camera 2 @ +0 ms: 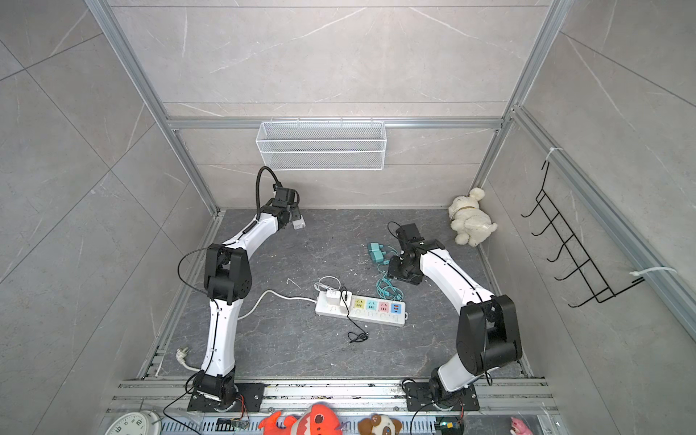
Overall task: Insert the plug
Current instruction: 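Reach left gripper to the wall-side white charger while right gripper moves away, then close the left gripper on the white charger with coiled cable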
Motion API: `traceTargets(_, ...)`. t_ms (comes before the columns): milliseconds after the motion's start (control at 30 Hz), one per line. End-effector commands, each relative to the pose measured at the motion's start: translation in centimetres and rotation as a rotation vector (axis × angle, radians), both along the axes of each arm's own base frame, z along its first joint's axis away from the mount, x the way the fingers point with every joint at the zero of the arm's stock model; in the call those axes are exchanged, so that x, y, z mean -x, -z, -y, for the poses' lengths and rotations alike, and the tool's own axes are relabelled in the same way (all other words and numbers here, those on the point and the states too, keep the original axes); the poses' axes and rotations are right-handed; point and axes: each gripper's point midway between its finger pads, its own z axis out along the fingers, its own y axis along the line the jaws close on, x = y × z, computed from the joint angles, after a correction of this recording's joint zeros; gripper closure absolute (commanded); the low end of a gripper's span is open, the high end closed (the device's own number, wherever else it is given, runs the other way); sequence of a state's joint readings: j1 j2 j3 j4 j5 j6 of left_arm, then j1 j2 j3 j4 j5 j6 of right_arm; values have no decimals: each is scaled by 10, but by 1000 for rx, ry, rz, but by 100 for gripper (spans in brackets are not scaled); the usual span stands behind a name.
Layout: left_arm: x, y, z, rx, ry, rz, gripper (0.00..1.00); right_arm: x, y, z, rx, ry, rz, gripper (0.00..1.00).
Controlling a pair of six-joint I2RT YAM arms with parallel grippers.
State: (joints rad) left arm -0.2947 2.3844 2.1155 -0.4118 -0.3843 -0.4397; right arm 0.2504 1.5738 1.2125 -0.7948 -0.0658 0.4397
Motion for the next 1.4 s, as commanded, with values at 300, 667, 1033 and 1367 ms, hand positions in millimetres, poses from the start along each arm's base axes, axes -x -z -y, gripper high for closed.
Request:
traceTargets(300,0,43,19,163,-56,-98,33,-20,14,-24,-117,-79,36,38)
traceTargets(667,-16,64,35,244,-59,-113,33,-25,16,-36,-172,-117,48,38)
traceTargets(1033,-21,74,30,246,-109,-93,34,-29,20,-42,-184,-158,44,39)
traceTargets(1367,-30,82,35,286,-117,-83,38,-36,15,-47,-200,-185,56,39)
